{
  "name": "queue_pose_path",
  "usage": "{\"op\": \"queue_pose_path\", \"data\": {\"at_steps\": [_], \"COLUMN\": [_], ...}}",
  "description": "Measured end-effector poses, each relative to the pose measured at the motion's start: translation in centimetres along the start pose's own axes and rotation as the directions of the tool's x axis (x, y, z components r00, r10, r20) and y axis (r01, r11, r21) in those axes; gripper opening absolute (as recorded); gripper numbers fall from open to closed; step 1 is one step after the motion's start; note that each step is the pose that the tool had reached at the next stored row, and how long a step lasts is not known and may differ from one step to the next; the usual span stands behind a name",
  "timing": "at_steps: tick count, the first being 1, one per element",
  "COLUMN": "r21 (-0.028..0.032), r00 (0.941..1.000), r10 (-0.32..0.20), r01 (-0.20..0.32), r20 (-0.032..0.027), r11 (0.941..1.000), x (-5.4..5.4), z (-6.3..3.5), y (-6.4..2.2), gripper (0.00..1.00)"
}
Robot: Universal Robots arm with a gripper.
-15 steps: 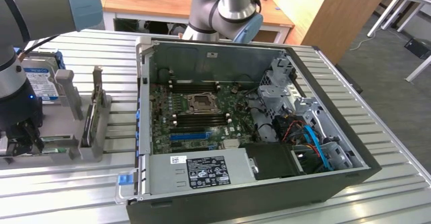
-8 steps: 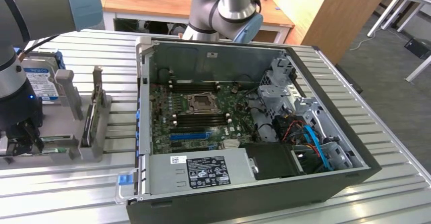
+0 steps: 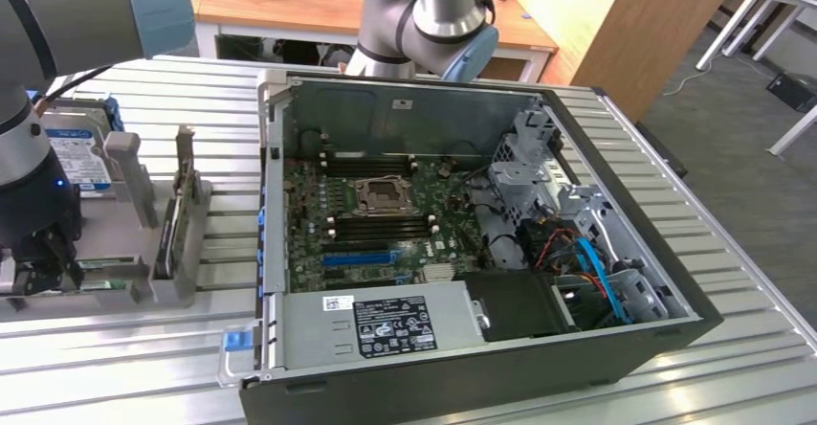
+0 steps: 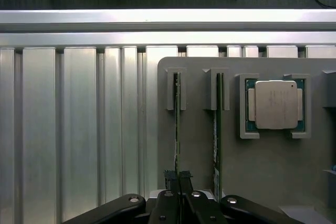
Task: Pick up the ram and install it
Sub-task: 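Pick up the ram and move it above insertion slot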
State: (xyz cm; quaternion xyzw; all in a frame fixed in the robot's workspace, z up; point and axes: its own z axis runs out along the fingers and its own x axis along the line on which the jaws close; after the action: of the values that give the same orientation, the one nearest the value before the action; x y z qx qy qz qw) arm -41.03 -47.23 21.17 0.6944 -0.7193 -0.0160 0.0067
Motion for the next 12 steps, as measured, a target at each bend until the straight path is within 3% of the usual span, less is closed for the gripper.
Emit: {"op": "queue_pose_path", "data": {"at_steps": [12], "r21": [0.0000], "r00": [1.0000], "r10": [0.000], "r01": [0.000], "r20": [0.0000], "r11": [1.0000], "x": [-0.01], "z": [-0.51], "y": [0.02], "gripper": [0.12]}}
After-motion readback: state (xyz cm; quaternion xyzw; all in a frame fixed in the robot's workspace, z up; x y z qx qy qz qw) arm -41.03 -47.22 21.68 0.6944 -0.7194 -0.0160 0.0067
